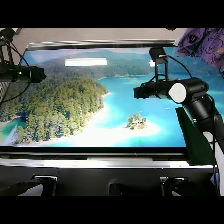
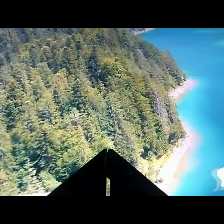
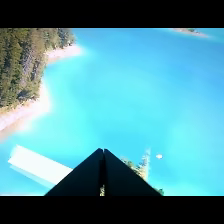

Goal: Fold the clothes and pants, and hang the long-sleeved shirts on hangers.

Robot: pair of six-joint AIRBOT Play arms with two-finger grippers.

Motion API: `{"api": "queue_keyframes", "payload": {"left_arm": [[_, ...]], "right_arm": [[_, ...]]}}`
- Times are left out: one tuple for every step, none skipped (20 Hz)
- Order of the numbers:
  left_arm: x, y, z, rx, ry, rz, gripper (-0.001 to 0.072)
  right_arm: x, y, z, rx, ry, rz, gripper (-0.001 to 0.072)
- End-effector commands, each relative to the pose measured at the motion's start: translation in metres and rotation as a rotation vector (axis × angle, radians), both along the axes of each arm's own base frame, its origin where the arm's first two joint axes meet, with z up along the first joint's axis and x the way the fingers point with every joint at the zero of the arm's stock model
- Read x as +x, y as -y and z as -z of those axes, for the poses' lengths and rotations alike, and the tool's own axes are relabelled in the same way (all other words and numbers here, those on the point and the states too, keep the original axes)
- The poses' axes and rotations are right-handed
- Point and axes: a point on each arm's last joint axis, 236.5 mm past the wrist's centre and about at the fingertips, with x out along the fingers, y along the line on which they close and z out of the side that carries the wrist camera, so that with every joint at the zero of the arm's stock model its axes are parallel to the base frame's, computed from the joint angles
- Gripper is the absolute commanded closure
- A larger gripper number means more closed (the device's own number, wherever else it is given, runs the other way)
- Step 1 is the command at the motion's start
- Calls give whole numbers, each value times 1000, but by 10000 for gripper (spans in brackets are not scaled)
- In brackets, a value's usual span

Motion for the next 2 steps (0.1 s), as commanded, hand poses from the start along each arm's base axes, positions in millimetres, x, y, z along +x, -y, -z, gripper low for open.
{"api": "queue_keyframes", "payload": {"left_arm": [[0,0,0,2,1,0,687],[0,0,0,2,1,0,687]], "right_arm": [[1,-1,-1,1,4,-1,683],[1,-1,-1,0,4,-1,683]]}}
